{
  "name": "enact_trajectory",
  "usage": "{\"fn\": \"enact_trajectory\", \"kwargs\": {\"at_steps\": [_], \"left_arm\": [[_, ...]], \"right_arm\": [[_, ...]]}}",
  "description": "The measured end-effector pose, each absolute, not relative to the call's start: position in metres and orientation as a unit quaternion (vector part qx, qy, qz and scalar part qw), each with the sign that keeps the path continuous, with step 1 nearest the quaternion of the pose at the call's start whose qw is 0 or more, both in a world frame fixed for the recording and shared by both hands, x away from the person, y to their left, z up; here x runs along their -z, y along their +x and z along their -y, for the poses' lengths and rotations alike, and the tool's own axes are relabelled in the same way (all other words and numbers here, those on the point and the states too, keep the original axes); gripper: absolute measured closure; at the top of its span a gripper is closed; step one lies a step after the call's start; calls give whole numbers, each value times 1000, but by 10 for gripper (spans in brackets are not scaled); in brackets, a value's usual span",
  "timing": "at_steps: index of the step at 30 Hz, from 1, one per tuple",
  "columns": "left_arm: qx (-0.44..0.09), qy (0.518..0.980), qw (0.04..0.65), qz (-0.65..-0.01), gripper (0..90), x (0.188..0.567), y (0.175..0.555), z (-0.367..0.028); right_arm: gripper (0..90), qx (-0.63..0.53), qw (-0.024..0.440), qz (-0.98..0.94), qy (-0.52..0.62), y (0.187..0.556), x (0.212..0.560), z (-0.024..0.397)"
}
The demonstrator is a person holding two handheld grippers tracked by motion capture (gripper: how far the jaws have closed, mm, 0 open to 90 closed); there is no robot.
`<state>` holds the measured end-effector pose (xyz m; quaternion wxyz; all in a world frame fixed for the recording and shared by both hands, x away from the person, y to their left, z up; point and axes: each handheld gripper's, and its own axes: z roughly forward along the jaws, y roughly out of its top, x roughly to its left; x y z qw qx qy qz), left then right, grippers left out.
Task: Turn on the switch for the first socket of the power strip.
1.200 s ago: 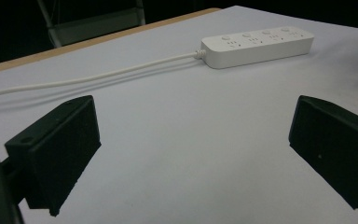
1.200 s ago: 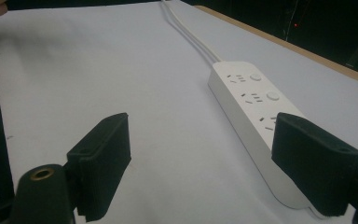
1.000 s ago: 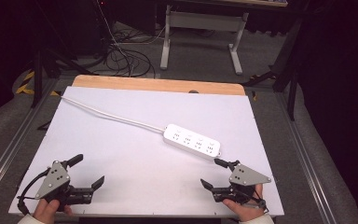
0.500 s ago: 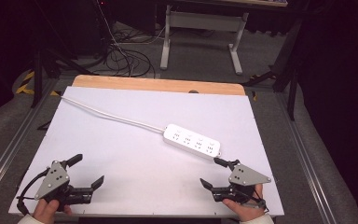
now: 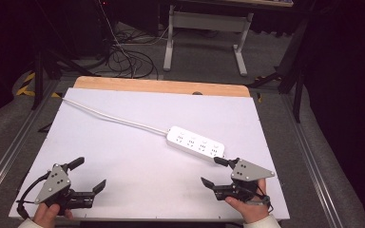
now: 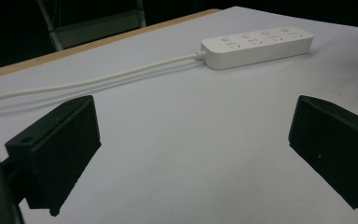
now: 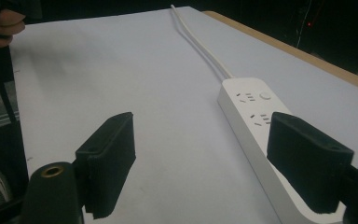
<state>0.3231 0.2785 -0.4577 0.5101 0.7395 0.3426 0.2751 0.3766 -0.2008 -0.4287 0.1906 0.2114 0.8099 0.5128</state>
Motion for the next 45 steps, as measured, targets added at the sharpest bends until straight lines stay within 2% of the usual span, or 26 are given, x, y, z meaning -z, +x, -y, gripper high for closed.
{"fn": "enact_trajectory", "kwargs": {"at_steps": [32, 34, 36, 37, 38, 39, 43, 44, 45], "left_arm": [[-273, 746, 507, -333, 34, 458, 323, -279], [-273, 746, 508, -333, 34, 458, 323, -279], [-270, 746, 509, -335, 34, 458, 324, -278], [-270, 746, 509, -335, 34, 458, 324, -278], [-269, 746, 509, -335, 34, 458, 324, -278], [-269, 746, 509, -335, 35, 458, 323, -278], [-269, 747, 509, -334, 35, 458, 324, -278], [-268, 747, 508, -335, 35, 458, 324, -278], [-270, 748, 506, -333, 35, 458, 324, -278]], "right_arm": [[243, -482, 194, -832, 194, 410, 387, 166], [267, -482, 199, -832, 193, 412, 385, 165], [345, -481, 200, -833, 186, 412, 384, 163], [347, -479, 206, -833, 186, 413, 383, 162], [402, -478, 213, -832, 186, 413, 382, 161], [520, -473, 187, -840, 187, 417, 381, 159], [531, -473, 182, -838, 202, 423, 379, 155], [598, -482, 162, -834, 213, 431, 378, 154], [598, -482, 162, -834, 213, 431, 378, 154]]}}
